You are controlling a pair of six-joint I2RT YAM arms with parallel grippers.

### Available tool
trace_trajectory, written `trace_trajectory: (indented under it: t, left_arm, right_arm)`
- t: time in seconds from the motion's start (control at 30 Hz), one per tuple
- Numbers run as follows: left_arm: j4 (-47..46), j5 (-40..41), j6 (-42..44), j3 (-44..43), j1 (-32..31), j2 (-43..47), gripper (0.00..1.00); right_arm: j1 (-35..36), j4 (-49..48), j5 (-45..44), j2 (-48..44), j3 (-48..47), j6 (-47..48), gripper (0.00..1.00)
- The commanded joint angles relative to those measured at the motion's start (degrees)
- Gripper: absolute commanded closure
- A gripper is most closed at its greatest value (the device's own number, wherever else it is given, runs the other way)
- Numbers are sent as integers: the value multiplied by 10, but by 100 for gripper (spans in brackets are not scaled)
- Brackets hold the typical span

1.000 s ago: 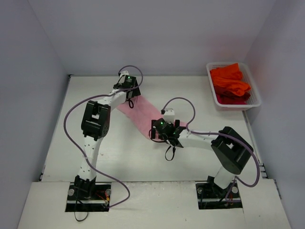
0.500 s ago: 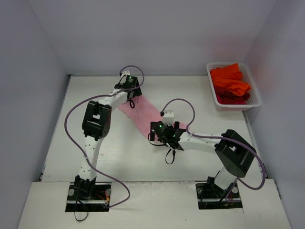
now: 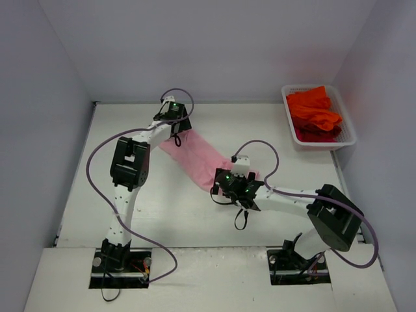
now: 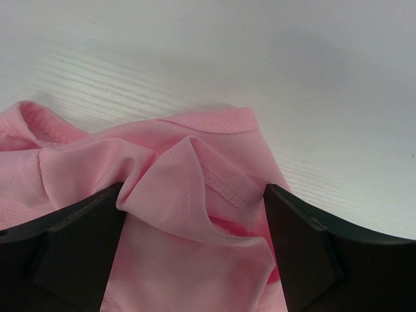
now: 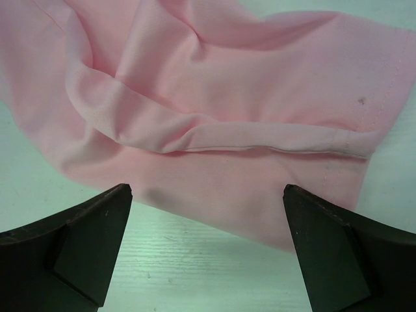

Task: Fold and stack the t-shirts
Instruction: Fold the tshirt

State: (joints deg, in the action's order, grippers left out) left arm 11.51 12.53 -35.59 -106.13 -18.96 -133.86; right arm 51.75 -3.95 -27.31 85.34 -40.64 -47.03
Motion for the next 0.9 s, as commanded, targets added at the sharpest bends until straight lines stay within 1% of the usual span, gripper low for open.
trace_trajectory:
  t: [0.0,0.17,0.4,0.87]
  left_arm:
    - [16,-8,0,6,15,41,19]
    - [19,-9,2,6,17,45,18]
    - [21,-10,8,0,21,48,18]
    - [24,-11,11,-11,24,41,18]
  right_arm:
    - [0,-1,-34,-11,-2,-32,0]
    - [2,-9,-28,6,7,-45,0]
    - [20,-19,-21,-15,42,-76,0]
    - [105,-11,-21,3,43,-133,0]
